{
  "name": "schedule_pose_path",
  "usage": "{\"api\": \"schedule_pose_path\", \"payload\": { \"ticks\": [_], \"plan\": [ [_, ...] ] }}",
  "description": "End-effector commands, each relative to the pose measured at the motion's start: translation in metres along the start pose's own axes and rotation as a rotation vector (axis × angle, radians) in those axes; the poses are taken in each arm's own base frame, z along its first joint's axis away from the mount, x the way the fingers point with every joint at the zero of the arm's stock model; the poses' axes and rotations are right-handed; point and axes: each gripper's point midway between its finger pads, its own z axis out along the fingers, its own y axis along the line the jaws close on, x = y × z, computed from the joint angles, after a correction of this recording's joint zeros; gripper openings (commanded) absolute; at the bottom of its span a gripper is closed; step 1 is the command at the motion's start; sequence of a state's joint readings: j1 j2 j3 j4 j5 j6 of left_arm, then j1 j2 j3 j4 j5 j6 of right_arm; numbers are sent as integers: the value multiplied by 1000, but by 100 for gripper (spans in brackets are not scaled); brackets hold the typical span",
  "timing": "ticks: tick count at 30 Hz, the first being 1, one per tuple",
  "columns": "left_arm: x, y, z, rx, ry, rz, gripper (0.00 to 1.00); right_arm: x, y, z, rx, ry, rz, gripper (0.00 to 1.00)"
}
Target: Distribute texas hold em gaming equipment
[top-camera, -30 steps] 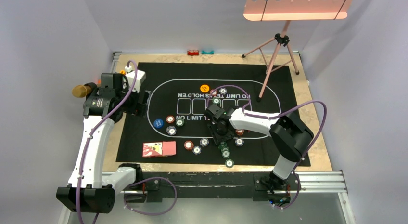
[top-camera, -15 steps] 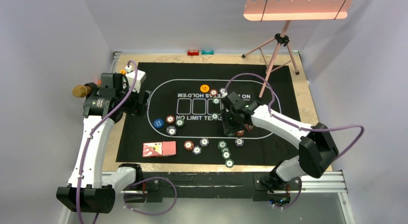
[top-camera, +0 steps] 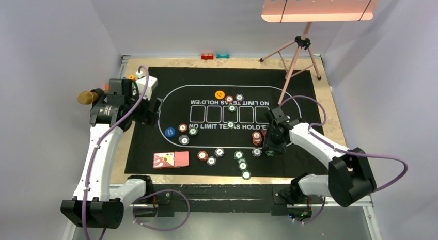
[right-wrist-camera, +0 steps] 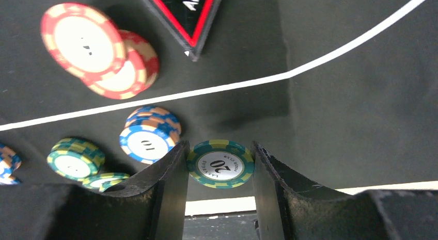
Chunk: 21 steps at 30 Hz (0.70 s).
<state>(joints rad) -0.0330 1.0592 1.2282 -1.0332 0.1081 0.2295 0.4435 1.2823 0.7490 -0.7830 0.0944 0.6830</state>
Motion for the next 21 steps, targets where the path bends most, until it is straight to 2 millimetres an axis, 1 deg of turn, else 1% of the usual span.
{"api": "schedule_pose_path", "payload": {
  "ticks": [1, 3, 4, 6, 9, 11, 16, 18, 20, 21],
  "plan": [
    [-6, 1, 2, 9, -36, 20, 100, -2, -8, 9, 21, -16, 117, 21],
    [-6, -1, 3, 17, -34, 18, 100, 1, -11, 16, 34, 2, 131, 23],
    [-6, -1, 3, 20, -35, 19, 100, 2, -12, 18, 37, 7, 135, 25],
    [-6, -2, 3, 23, -35, 18, 100, 4, -12, 23, 39, 22, 136, 35],
    [-5, -2, 3, 26, -32, 19, 100, 5, -12, 24, 41, 34, 131, 51],
    [-5, -2, 2, 26, -33, 19, 100, 3, -11, 21, 36, 25, 130, 58],
    [-5, -3, 3, 28, -32, 19, 100, -8, -13, 6, 41, -24, 120, 66],
    [-5, -4, 3, 33, -32, 22, 100, -16, -8, -4, 21, -51, 117, 66],
    [-3, -5, 4, 41, -25, 28, 100, -28, -5, -15, 4, -98, 98, 66],
    [-1, -5, 5, 46, -22, 32, 100, -33, 0, -21, -20, -111, 88, 66]
  ]
}}
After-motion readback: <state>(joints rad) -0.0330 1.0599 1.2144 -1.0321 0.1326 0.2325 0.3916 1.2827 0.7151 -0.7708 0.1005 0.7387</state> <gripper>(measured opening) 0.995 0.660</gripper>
